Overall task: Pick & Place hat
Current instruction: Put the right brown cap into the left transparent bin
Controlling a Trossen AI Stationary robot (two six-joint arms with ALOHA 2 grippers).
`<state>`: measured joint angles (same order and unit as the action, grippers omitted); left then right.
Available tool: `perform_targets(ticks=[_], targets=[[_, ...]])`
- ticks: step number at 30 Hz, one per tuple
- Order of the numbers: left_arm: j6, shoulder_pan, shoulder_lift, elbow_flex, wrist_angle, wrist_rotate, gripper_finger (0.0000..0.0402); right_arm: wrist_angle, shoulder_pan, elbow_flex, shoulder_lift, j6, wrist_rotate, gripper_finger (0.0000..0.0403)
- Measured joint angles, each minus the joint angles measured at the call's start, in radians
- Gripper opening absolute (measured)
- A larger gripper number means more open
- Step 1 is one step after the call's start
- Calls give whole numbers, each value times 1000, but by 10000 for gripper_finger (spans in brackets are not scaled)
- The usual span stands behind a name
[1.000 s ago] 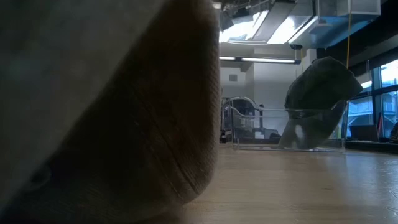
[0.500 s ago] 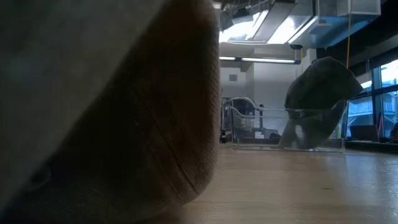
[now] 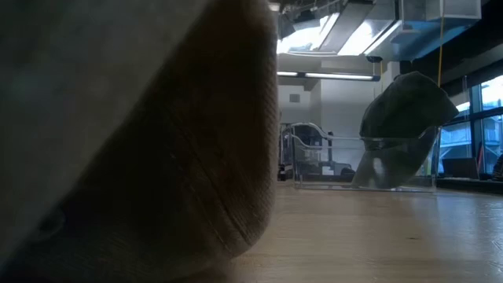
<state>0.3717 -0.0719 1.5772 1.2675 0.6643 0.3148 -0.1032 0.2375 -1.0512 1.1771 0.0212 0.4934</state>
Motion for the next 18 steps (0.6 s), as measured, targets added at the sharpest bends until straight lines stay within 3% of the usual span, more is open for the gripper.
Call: perform_targets(ticks=[6, 12, 18], targets=[[1, 2, 0, 0, 0, 68, 111, 0, 0, 0, 0, 0, 0, 255], [8, 4, 0, 0, 28, 22, 86, 0, 0, 0, 0, 0, 0, 255], [9, 1, 7, 0, 35, 15, 31, 0, 0, 0, 0, 0, 0, 255]])
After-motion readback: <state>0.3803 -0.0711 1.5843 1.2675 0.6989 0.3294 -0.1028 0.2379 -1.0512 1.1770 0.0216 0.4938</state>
